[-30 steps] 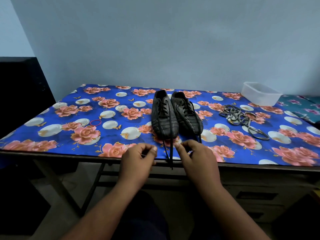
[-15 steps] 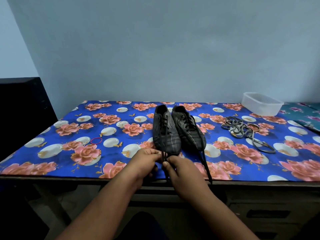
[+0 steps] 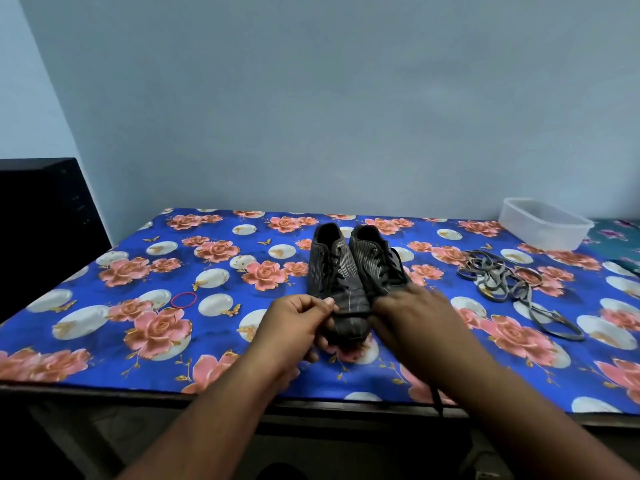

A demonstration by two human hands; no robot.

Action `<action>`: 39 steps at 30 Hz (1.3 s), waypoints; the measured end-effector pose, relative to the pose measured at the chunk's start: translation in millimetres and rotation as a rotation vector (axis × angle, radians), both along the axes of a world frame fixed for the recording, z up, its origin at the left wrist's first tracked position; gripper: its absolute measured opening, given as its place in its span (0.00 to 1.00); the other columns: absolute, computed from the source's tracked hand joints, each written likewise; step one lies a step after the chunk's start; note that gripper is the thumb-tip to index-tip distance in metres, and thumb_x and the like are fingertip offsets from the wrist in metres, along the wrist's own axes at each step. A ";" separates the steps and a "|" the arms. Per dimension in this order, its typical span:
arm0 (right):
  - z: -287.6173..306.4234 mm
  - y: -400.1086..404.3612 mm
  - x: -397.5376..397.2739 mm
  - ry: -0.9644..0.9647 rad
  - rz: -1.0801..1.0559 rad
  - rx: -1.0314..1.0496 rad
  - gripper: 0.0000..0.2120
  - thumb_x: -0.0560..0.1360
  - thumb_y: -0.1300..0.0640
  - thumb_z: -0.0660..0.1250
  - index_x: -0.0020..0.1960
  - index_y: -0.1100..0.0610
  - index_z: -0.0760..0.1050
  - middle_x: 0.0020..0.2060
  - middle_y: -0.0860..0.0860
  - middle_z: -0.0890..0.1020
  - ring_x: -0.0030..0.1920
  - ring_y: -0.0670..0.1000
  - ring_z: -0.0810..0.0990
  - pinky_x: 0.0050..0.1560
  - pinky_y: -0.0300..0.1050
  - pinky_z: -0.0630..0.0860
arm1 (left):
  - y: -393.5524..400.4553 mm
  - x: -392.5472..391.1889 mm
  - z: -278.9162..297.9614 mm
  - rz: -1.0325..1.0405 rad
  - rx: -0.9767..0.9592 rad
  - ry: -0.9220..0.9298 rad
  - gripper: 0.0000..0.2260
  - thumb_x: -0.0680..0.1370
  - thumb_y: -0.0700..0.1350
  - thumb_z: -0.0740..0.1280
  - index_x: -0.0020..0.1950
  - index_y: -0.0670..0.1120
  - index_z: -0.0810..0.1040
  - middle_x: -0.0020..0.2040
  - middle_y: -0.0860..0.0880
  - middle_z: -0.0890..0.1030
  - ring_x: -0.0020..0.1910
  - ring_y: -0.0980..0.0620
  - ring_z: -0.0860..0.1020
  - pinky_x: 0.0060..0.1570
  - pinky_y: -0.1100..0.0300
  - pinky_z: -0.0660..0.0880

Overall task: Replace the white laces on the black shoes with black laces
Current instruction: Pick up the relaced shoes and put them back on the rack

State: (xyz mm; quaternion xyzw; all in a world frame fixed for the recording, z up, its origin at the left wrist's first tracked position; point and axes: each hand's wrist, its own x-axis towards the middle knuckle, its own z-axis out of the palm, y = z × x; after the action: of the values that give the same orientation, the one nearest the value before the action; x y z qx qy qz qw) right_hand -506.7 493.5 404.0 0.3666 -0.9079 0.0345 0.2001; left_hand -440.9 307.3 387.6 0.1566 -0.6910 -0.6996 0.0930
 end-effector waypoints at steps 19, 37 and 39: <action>1.9 -41.9 -84.4 0.230 0.298 0.050 0.10 0.77 0.45 0.60 0.53 0.45 0.78 0.48 0.44 0.78 0.53 0.54 0.76 0.52 0.52 0.70 | -3.3 -8.0 0.7 0.099 -0.018 0.138 0.06 0.77 0.39 0.73 0.41 0.38 0.81 0.38 0.40 0.85 0.40 0.39 0.85 0.38 0.52 0.82; 23.1 -56.2 -123.6 0.076 0.471 0.045 0.10 0.77 0.47 0.66 0.56 0.42 0.82 0.46 0.41 0.83 0.51 0.53 0.76 0.51 0.57 0.74 | -24.3 -11.4 20.8 0.004 -0.312 0.140 0.07 0.76 0.40 0.73 0.39 0.41 0.81 0.36 0.40 0.84 0.33 0.42 0.81 0.34 0.51 0.80; 25.6 -58.0 -133.8 0.034 0.475 -0.027 0.09 0.76 0.48 0.66 0.53 0.45 0.83 0.43 0.42 0.83 0.49 0.53 0.77 0.49 0.56 0.74 | -39.3 -22.4 24.9 0.063 -0.510 0.198 0.08 0.76 0.43 0.74 0.37 0.47 0.81 0.33 0.47 0.83 0.34 0.45 0.81 0.37 0.46 0.80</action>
State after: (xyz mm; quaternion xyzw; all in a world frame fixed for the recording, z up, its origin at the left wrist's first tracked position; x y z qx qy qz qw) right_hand -640.6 435.5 429.5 0.5677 -0.7922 0.0867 0.2064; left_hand -463.3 268.0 412.5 0.0805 -0.8273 -0.5114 0.2182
